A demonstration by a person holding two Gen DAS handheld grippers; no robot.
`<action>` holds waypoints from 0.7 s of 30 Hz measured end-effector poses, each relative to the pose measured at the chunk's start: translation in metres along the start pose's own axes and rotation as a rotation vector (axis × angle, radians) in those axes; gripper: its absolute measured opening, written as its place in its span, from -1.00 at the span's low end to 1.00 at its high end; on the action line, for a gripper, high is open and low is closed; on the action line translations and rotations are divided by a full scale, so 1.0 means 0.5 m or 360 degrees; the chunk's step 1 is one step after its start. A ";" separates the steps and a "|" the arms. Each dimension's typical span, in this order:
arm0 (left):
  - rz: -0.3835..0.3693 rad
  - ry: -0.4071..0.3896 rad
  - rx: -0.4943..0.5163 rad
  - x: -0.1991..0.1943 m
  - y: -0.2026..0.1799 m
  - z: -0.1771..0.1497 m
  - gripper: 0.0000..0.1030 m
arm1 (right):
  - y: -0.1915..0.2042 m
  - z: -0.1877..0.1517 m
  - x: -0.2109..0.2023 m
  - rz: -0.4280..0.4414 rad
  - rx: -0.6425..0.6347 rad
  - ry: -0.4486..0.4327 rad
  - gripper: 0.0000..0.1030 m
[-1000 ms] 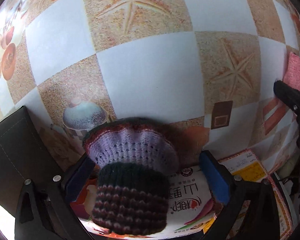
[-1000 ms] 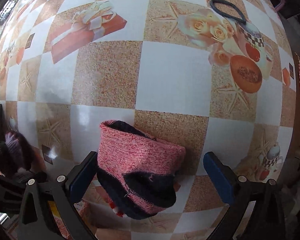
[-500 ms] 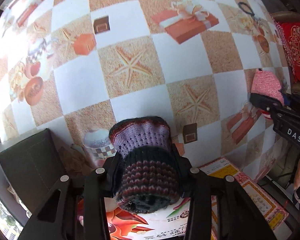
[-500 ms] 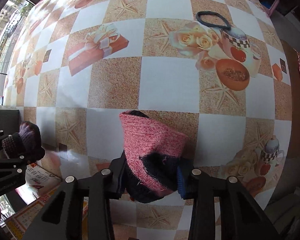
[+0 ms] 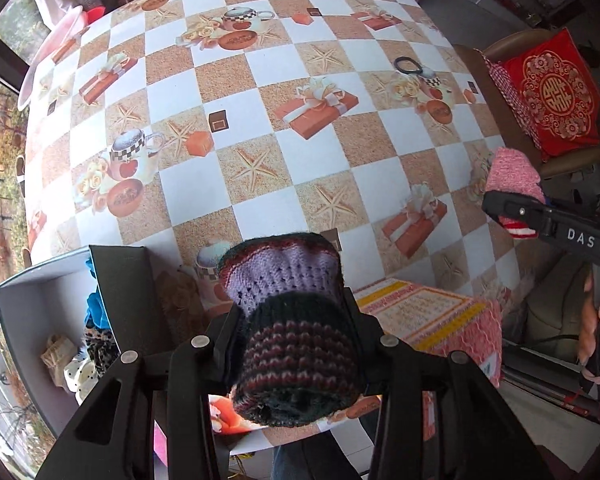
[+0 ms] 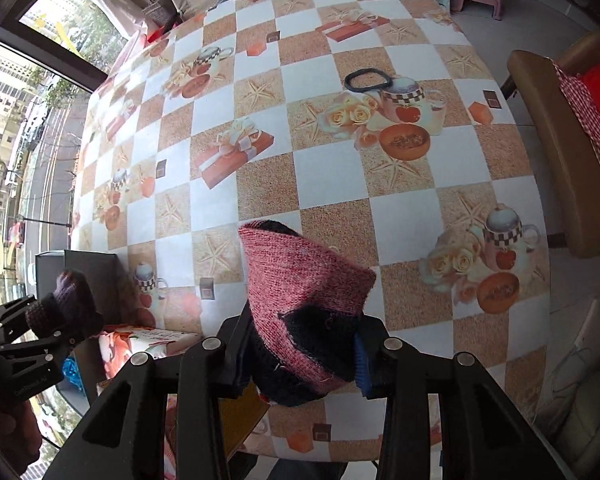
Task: Organize soft objects
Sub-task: 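Carry the striped knit hat and pink-black hat over the white box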
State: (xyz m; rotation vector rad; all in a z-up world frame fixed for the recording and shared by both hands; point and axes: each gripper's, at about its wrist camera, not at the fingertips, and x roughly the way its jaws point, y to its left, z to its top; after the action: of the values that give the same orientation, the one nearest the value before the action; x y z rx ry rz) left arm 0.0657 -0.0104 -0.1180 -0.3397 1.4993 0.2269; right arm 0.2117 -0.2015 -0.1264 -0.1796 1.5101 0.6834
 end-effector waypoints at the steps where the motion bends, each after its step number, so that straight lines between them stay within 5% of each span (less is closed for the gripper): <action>1: -0.0012 -0.0001 0.0015 -0.012 -0.004 -0.011 -0.12 | 0.001 -0.009 -0.015 0.0008 0.0016 -0.0018 -0.21; 21: -0.0258 -0.0168 0.0321 -0.139 -0.020 -0.157 -0.12 | 0.144 -0.164 -0.147 0.0051 0.0149 -0.0216 -0.21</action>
State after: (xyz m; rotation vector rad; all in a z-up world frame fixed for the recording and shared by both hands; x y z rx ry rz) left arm -0.0083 -0.0435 -0.0507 -0.2812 1.3696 -0.0351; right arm 0.1108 -0.2080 -0.0422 -0.0370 1.4134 0.6359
